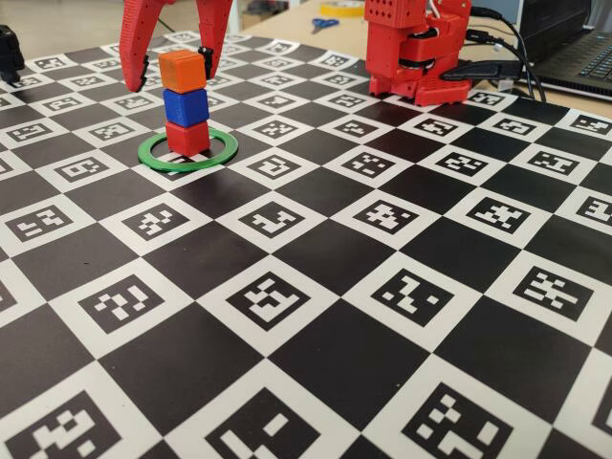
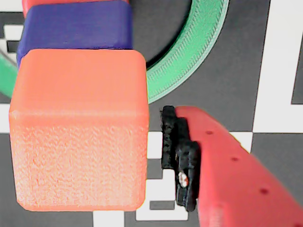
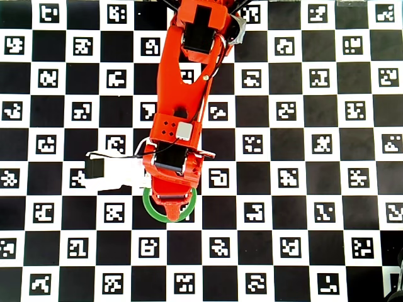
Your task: Grab the red cube then put it in the green circle then put the blue cube on top and finally the orange cube on top
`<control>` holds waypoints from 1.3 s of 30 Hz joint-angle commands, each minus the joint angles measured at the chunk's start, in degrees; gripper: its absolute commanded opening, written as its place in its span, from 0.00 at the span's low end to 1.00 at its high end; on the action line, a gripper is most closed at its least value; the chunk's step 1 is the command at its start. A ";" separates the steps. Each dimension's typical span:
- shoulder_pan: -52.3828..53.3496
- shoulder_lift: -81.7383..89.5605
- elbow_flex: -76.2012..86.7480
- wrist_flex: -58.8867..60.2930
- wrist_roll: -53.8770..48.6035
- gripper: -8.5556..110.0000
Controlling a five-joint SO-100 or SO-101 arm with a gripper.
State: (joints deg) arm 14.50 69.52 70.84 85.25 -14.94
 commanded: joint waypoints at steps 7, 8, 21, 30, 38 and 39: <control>0.18 4.83 -2.72 4.48 1.49 0.58; 0.18 5.01 -2.99 4.92 1.67 0.58; -0.88 11.87 -5.98 11.34 1.05 0.60; -0.70 24.61 2.20 8.35 1.49 0.55; -0.35 39.20 15.73 1.14 0.62 0.37; -0.26 40.96 17.93 0.09 -0.18 0.35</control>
State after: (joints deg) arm 14.06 101.25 85.43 88.42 -13.54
